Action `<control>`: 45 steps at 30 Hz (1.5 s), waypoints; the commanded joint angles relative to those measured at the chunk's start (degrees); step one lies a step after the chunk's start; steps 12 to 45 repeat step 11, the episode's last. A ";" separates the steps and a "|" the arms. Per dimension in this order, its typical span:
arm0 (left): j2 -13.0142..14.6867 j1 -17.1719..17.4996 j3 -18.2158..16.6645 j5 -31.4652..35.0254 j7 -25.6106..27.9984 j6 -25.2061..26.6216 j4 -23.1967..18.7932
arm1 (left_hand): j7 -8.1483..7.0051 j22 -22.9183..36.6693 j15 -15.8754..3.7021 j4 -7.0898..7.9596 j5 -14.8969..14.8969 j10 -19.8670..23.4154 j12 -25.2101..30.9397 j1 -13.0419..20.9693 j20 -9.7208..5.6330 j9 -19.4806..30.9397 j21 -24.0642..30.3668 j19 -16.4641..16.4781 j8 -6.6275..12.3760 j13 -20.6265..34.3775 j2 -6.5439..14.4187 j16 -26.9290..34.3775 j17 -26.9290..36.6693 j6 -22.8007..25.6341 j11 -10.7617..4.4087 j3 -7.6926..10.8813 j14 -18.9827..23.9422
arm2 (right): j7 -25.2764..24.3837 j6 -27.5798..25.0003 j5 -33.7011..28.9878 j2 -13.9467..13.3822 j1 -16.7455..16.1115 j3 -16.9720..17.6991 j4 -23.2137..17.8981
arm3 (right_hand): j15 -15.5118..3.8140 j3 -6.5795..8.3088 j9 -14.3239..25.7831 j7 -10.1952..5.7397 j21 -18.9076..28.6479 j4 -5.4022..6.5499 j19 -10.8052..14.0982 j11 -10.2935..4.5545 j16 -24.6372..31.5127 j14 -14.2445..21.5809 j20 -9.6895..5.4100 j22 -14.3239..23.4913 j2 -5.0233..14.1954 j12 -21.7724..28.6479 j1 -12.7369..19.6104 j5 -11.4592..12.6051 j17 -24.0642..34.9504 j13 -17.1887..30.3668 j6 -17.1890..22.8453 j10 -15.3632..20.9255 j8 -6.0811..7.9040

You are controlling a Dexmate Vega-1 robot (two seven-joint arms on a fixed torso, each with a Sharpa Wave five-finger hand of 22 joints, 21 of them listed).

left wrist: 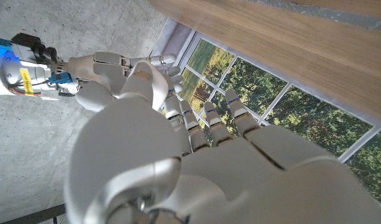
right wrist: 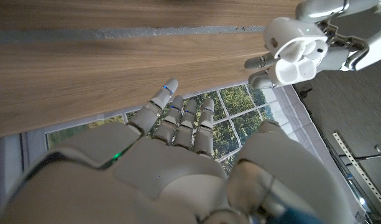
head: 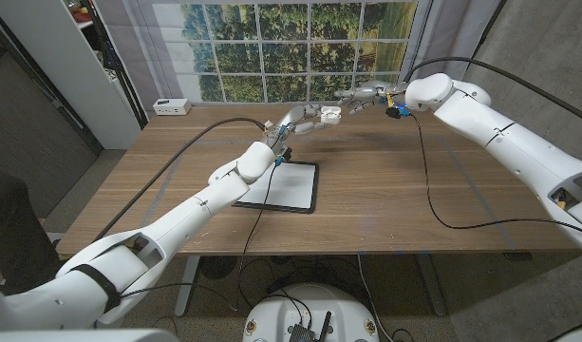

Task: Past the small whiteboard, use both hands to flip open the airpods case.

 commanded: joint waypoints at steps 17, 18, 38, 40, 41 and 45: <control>-0.42 0.65 -0.40 -0.56 0.84 -0.59 0.77 | -5.89 0.28 -3.16 1.56 0.21 0.18 0.12 0.16 0.04 0.38 0.34 -0.14 0.14 0.35 0.35 0.15 0.26 6.13 -0.60 1.07 -0.20 | -9.40 -2.88 6.63 -3.71 -4.90 7.66 -1.36 | -1.33 0.21 0.08 0.55 -0.23 -0.08 -0.28 0.03 -0.31 0.03 -0.27 0.03 0.69 0.27 -0.94 0.32 -0.27 -0.05 0.39 0.34 0.84; -0.42 0.65 -0.40 -0.56 0.84 -0.59 0.77 | -5.89 0.28 -3.16 1.56 0.21 0.18 0.12 0.16 0.04 0.38 0.34 -0.14 0.14 0.35 0.35 0.15 0.26 6.13 -0.60 1.07 -0.20 | -9.40 -2.88 6.63 -3.71 -4.90 7.66 -1.36 | -1.33 0.21 0.08 0.55 -0.23 -0.08 -0.28 0.03 -0.31 0.03 -0.27 0.03 0.69 0.27 -0.94 0.32 -0.27 -0.05 0.39 0.34 0.84; -0.42 0.65 -0.40 -0.56 0.84 -0.59 0.77 | -5.89 0.28 -3.16 1.56 0.21 0.18 0.12 0.16 0.04 0.38 0.34 -0.14 0.14 0.35 0.35 0.15 0.26 6.13 -0.60 1.07 -0.20 | -9.40 -2.88 6.63 -3.71 -4.90 7.66 -1.36 | -1.33 0.21 0.08 0.55 -0.23 -0.08 -0.28 0.03 -0.31 0.03 -0.27 0.03 0.69 0.27 -0.94 0.32 -0.27 -0.05 0.39 0.34 0.84; -0.42 0.65 -0.40 -0.56 0.84 -0.59 0.77 | -5.89 0.28 -3.16 1.56 0.21 0.18 0.12 0.16 0.04 0.38 0.34 -0.14 0.14 0.35 0.35 0.15 0.26 6.13 -0.60 1.07 -0.20 | -9.40 -2.88 6.63 -3.71 -4.90 7.66 -1.36 | -1.33 0.21 0.08 0.55 -0.23 -0.08 -0.28 0.03 -0.31 0.03 -0.27 0.03 0.69 0.27 -0.94 0.32 -0.27 -0.05 0.39 0.34 0.84; -0.42 0.65 -0.40 -0.56 0.84 -0.59 0.77 | -5.89 0.28 -3.16 1.56 0.21 0.18 0.12 0.16 0.04 0.38 0.34 -0.14 0.14 0.35 0.35 0.15 0.26 6.13 -0.60 1.07 -0.20 | -9.40 -2.88 6.63 -3.71 -4.90 7.66 -1.36 | -1.33 0.21 0.08 0.55 -0.23 -0.08 -0.28 0.03 -0.31 0.03 -0.27 0.03 0.69 0.27 -0.94 0.32 -0.27 -0.05 0.39 0.34 0.84; -0.42 0.65 -0.40 -0.56 0.84 -0.59 0.77 | -5.89 0.28 -3.16 1.56 0.21 0.18 0.12 0.16 0.04 0.38 0.34 -0.14 0.14 0.35 0.35 0.15 0.26 6.13 -0.60 1.07 -0.20 | -9.40 -2.88 6.63 -3.71 -4.90 7.66 -1.36 | -1.33 0.21 0.08 0.55 -0.23 -0.08 -0.28 0.03 -0.31 0.03 -0.27 0.03 0.69 0.27 -0.94 0.32 -0.27 -0.05 0.39 0.34 0.84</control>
